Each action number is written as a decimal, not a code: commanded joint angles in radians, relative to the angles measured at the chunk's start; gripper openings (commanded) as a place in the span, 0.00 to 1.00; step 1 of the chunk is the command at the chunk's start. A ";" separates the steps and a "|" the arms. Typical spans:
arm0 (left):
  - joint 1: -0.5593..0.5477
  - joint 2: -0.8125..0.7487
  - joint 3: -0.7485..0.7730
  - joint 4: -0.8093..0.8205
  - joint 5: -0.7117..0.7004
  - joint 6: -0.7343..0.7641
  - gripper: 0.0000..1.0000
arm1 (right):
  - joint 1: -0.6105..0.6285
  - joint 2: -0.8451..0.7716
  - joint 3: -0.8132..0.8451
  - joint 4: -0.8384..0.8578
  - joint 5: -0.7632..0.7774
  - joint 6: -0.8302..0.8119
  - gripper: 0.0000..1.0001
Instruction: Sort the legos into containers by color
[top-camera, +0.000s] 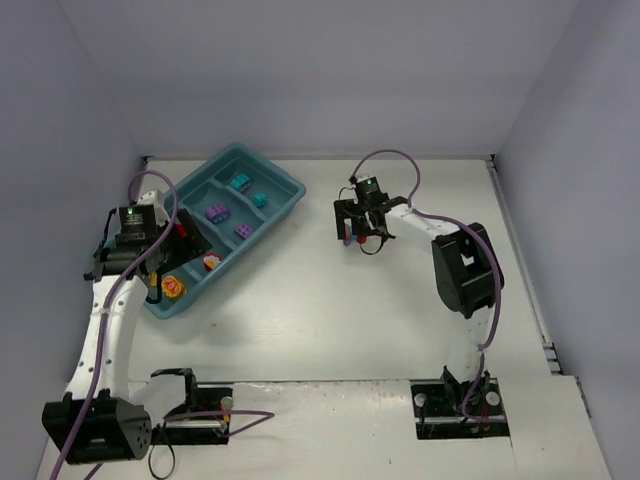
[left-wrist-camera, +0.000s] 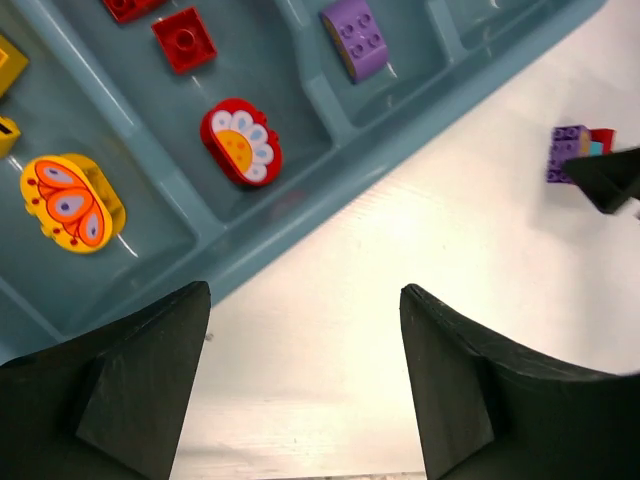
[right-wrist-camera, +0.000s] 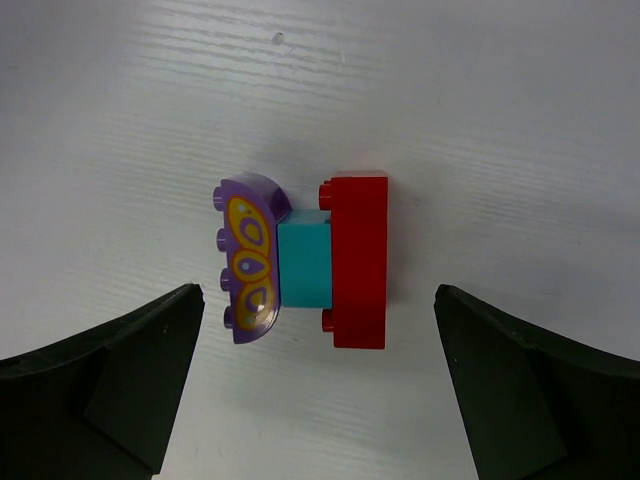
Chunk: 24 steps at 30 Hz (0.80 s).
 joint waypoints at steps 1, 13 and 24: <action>-0.002 -0.079 0.032 -0.043 0.068 -0.031 0.70 | -0.004 0.019 0.062 0.026 0.027 -0.013 0.96; -0.085 -0.107 -0.027 0.039 0.148 -0.208 0.70 | 0.012 0.027 -0.038 0.108 0.064 -0.025 0.42; -0.378 -0.016 -0.016 0.312 0.066 -0.399 0.70 | 0.136 -0.336 -0.286 0.285 -0.085 -0.116 0.00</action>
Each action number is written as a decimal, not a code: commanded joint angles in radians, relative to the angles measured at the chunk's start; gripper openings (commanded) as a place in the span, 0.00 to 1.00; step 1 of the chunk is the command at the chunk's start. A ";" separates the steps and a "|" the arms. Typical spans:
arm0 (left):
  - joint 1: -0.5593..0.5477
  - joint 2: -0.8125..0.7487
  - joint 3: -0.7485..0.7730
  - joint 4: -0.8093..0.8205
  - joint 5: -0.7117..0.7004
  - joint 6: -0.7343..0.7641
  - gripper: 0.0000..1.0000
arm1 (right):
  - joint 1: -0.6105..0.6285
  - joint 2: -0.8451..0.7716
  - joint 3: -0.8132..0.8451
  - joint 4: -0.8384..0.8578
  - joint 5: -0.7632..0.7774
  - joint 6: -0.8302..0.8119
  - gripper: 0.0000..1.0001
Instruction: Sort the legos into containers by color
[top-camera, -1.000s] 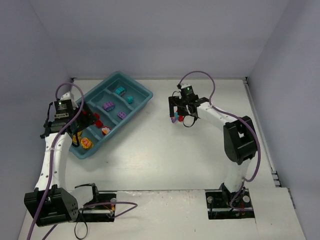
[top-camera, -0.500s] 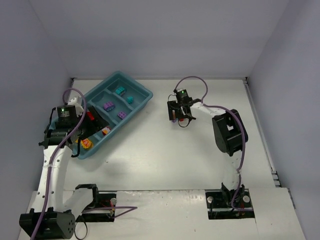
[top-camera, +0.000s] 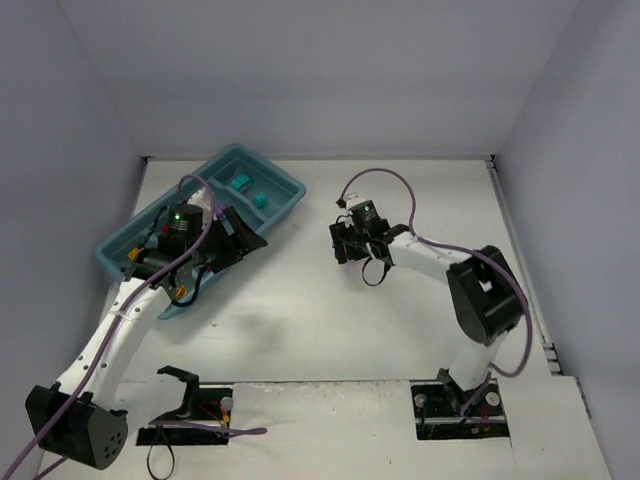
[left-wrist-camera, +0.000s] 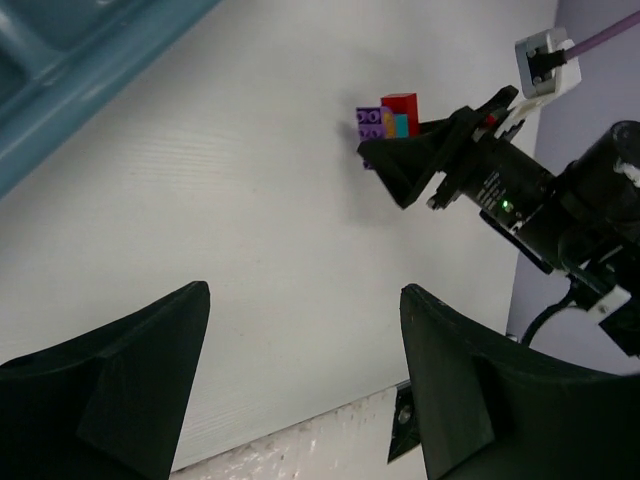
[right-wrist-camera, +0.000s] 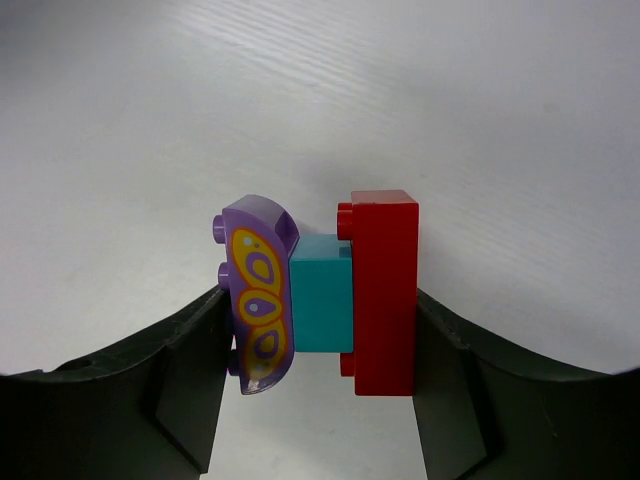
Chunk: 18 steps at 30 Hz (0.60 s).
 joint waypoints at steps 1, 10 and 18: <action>-0.086 0.027 0.037 0.191 -0.056 -0.097 0.70 | 0.063 -0.213 -0.037 0.145 -0.082 -0.046 0.00; -0.281 0.146 0.076 0.413 -0.131 -0.115 0.70 | 0.138 -0.477 -0.137 0.228 -0.279 -0.039 0.00; -0.363 0.158 0.070 0.532 -0.180 -0.108 0.70 | 0.161 -0.580 -0.149 0.230 -0.324 -0.025 0.01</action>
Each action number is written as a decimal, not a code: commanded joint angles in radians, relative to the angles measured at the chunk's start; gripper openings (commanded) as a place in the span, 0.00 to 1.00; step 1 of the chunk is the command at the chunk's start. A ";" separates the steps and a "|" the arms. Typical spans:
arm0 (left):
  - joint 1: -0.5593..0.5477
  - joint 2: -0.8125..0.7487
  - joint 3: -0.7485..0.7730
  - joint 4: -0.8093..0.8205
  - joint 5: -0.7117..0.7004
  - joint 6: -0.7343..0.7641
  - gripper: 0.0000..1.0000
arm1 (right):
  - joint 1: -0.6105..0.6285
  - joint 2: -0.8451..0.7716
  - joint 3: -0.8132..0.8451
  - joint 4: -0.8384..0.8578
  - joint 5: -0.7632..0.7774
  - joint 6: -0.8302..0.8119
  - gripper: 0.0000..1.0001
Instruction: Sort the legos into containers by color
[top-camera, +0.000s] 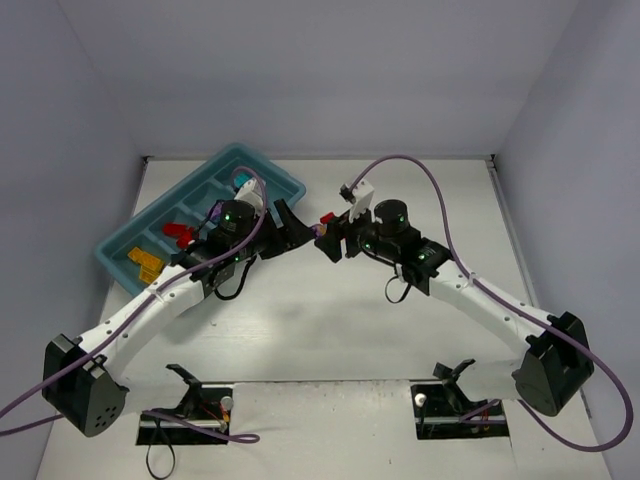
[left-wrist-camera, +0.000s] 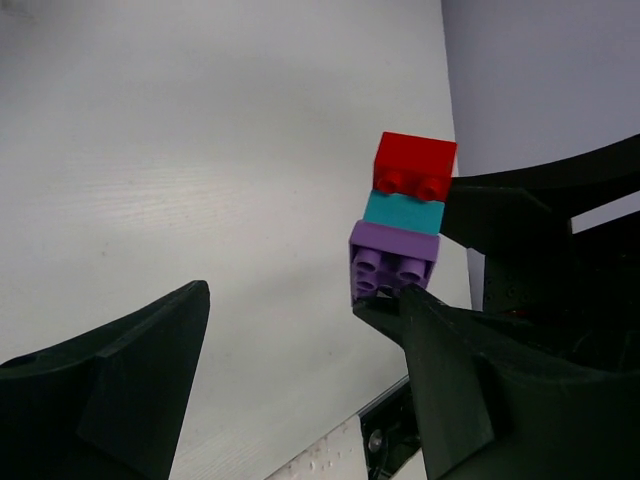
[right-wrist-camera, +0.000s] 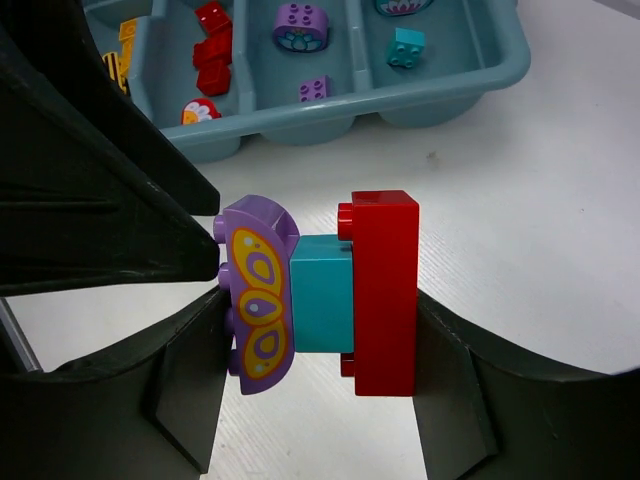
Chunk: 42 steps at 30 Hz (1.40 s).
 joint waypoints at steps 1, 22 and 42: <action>-0.026 -0.023 0.047 0.198 -0.058 -0.010 0.70 | 0.018 -0.050 -0.002 0.069 -0.073 0.008 0.01; -0.129 0.000 -0.014 0.252 -0.104 -0.058 0.65 | 0.019 -0.091 -0.005 0.058 -0.032 0.013 0.02; -0.129 -0.028 -0.077 0.324 -0.080 -0.032 0.11 | 0.018 -0.096 -0.007 0.058 -0.047 0.019 0.09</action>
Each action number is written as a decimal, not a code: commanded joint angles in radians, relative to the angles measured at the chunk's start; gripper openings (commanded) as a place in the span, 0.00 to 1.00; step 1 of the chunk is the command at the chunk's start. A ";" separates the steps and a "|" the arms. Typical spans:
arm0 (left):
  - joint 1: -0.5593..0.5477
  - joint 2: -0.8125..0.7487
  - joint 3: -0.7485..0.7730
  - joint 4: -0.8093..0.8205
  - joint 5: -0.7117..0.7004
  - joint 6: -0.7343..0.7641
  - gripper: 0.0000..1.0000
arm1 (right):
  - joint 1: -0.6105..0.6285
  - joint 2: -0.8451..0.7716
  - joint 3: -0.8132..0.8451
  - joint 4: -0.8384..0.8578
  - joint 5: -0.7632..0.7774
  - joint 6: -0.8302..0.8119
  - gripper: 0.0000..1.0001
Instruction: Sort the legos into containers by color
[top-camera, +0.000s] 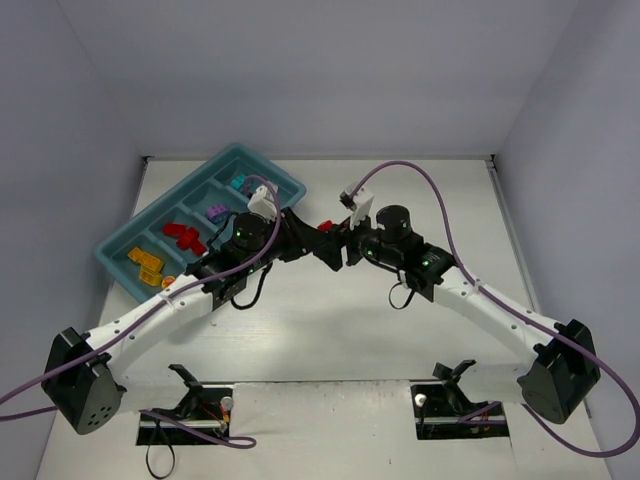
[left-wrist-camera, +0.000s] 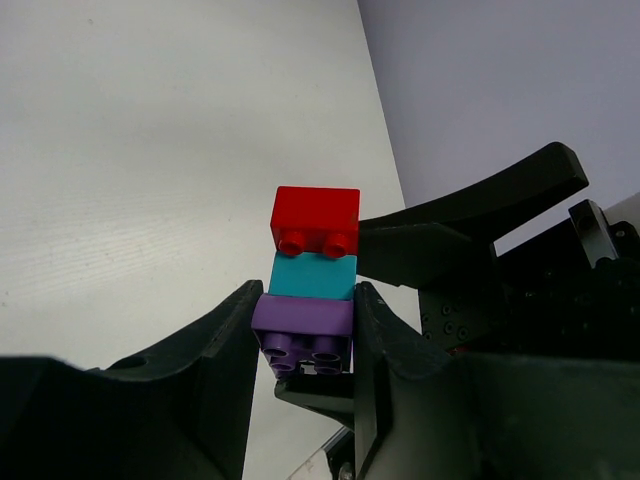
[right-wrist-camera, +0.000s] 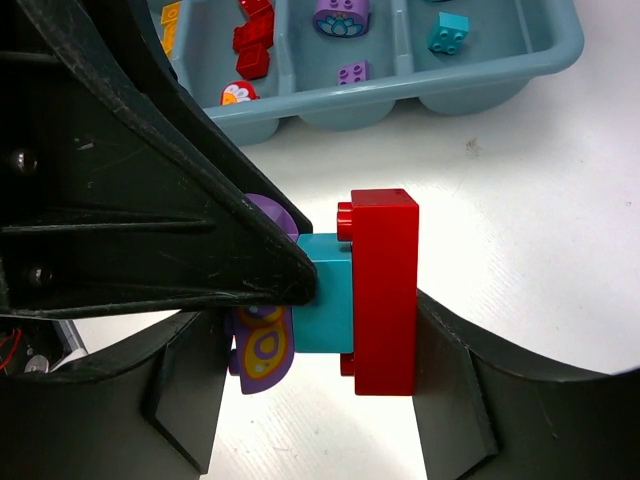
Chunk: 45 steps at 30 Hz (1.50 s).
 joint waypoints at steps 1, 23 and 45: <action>-0.004 -0.040 0.006 0.064 0.004 0.043 0.10 | 0.000 -0.044 0.027 0.077 -0.009 -0.004 0.27; 0.168 -0.147 0.024 0.107 0.660 0.609 0.06 | -0.193 0.002 0.222 -0.231 -0.711 -0.212 0.80; 0.168 -0.095 0.067 0.185 0.755 0.586 0.06 | -0.185 0.077 0.288 -0.239 -0.797 -0.222 0.44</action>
